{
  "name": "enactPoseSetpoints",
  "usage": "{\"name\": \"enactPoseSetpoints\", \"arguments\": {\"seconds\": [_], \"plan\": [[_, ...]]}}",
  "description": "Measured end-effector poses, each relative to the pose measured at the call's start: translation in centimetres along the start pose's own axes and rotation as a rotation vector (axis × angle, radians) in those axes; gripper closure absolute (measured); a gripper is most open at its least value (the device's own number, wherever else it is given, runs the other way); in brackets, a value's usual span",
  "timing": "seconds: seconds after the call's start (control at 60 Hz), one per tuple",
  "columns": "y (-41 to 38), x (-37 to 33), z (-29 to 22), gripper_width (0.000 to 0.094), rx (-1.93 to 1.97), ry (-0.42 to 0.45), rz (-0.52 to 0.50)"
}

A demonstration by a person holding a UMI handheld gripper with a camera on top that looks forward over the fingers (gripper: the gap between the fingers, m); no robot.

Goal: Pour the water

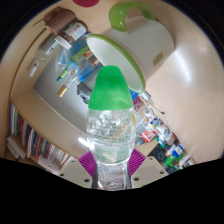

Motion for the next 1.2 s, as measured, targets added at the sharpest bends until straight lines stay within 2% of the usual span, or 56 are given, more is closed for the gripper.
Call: {"name": "enactPoseSetpoints", "arguments": {"seconds": [0.133,0.217,0.383,0.483,0.533,0.617,0.633,0.7,0.783,0.833,0.867,0.883,0.9,0.917,1.0,1.067,1.2], "plan": [[-0.3,0.3,0.4,0.0550,0.044,-0.003,-0.019],[-0.2,0.4,0.5,0.0551,0.038,-0.001,0.002],[-0.8,0.4,1.2,0.0552,-0.130,-0.059,0.054],[-3.3,-0.4,2.1,0.0554,-0.506,-0.116,0.110],[-5.7,-2.0,2.3,0.0553,-0.789,-0.165,0.098],[-10.5,-2.3,2.6,0.0549,-1.291,-0.133,0.145],[-11.5,-3.3,1.5,0.0551,-1.392,-0.130,0.122],[-16.5,-3.5,1.0,0.0549,-1.723,-0.020,0.159],[-20.4,-4.5,-2.2,0.0523,-2.048,0.135,0.210],[-21.1,-6.1,-6.5,0.0522,-2.209,0.191,0.215],[-20.7,-5.8,-7.5,0.0516,-2.287,0.219,0.286],[-20.3,-6.5,-10.0,0.0511,-2.333,0.226,0.294],[-19.7,-6.2,-10.0,0.0512,-2.350,0.230,0.360],[-19.1,-6.9,-12.6,0.0507,-2.382,0.229,0.374],[-15.0,-8.0,-17.5,0.0488,-2.353,0.198,0.544],[-11.8,-8.8,-21.1,0.0484,-2.290,0.173,0.582],[-8.0,-10.0,-25.1,0.0472,-2.281,0.203,0.654]]}}
Point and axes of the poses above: the point between the fingertips, and its own axes, seen from behind it with the camera up: y to the right, z down, x forward, the way the camera looks, the point moved 9 cm from there along -x, backward, against the way the camera looks, and after that the axes turned 12 degrees about -x, right-handed, at the moved point
